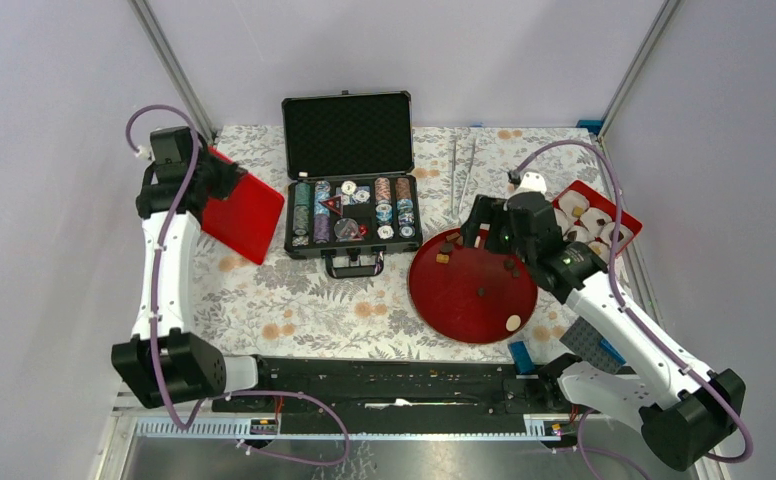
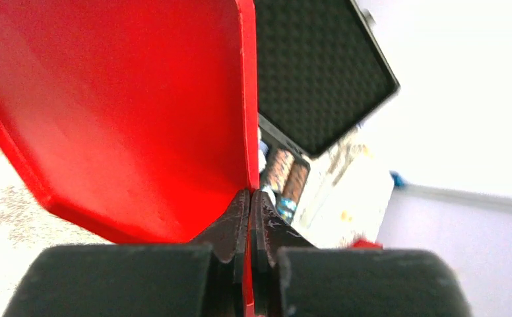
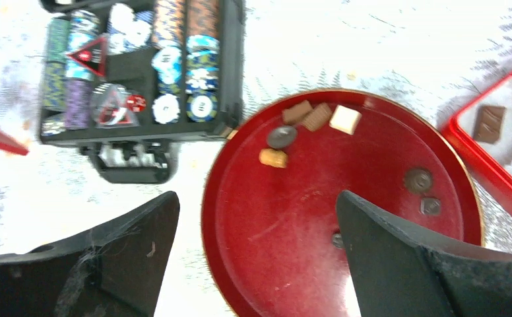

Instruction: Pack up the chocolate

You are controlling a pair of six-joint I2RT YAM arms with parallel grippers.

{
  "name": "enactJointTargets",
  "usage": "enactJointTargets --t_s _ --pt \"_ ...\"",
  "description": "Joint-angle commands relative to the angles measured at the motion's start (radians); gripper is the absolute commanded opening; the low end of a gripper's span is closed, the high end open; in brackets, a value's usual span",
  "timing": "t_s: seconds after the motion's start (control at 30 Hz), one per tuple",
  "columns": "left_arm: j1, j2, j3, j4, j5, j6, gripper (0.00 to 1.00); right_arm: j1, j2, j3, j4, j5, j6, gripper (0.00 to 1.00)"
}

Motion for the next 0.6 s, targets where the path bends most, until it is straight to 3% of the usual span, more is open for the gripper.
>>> enactJointTargets --t_s 0.0,0.1,0.2,0.27,0.37,0.47,0.53,0.57 --pt "-0.079 -0.067 0.072 0.028 0.151 0.203 0.00 -0.001 0.011 0.075 0.048 -0.125 0.017 0.96" --pt "-0.126 -0.100 0.073 0.027 0.270 0.241 0.00 -0.019 0.032 0.100 0.090 -0.257 0.014 1.00" --pt "-0.184 -0.117 0.083 0.027 0.408 0.274 0.00 -0.185 0.105 0.175 0.072 -0.635 -0.003 1.00" --pt "-0.221 -0.124 0.100 0.019 0.474 0.303 0.00 -0.288 0.133 0.214 0.080 -0.799 0.008 1.00" --pt "-0.276 -0.130 0.154 -0.035 0.529 0.360 0.00 -0.296 0.137 0.262 0.119 -0.859 0.039 1.00" --pt "-0.320 -0.158 0.144 -0.039 0.560 0.379 0.00 -0.295 0.135 0.256 0.238 -0.877 0.168 1.00" --pt "-0.345 -0.174 0.123 -0.026 0.561 0.367 0.00 -0.279 0.137 0.251 0.297 -0.830 0.277 0.99" --pt "-0.357 -0.179 0.108 -0.010 0.561 0.351 0.00 -0.252 0.148 0.279 0.240 -0.757 0.284 0.99"
